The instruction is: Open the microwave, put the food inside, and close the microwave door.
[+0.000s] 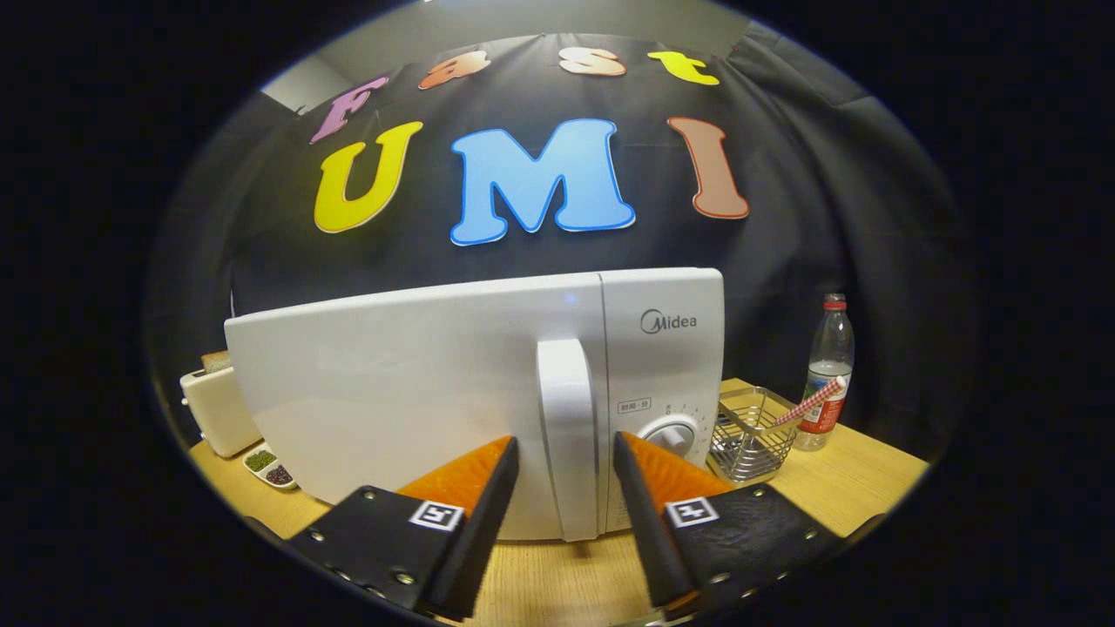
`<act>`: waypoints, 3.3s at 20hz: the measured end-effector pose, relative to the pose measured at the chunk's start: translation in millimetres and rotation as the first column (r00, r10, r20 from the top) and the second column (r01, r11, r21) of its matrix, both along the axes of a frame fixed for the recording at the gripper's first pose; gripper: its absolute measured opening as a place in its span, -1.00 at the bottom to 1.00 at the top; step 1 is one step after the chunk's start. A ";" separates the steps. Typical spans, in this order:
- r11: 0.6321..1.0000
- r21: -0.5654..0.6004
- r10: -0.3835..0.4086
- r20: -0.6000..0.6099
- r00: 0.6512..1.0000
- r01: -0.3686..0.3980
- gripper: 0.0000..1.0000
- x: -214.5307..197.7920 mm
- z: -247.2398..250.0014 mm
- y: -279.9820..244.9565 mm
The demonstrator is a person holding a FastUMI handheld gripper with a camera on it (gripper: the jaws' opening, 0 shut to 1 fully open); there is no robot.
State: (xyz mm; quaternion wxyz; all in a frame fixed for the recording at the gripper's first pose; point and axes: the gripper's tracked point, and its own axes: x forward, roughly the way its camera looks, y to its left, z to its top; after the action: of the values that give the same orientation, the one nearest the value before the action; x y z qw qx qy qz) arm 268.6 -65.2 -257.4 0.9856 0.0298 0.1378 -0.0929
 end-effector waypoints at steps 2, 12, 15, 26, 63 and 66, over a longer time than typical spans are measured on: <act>1.000 -0.027 -0.001 -0.014 1.000 0.001 -0.36 -0.2 -3.3 -1.3; 0.985 0.166 0.048 -0.064 0.997 -0.037 -0.64 -12.9 -1.4 2.2; 0.983 0.175 0.071 -0.065 0.995 -0.058 -0.72 -24.1 2.1 6.2; 0.969 0.180 0.179 -0.045 0.983 -0.169 -0.73 -116.1 16.3 48.1; 0.996 -0.028 0.089 0.119 0.989 -0.086 -0.75 -238.2 46.5 358.6; 0.996 -0.008 0.086 0.094 0.992 -0.086 -0.75 -240.3 46.5 352.8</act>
State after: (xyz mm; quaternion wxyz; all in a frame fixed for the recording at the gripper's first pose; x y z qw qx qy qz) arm 28.4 287.6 -210.9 0.9942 0.0261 0.0922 -0.0490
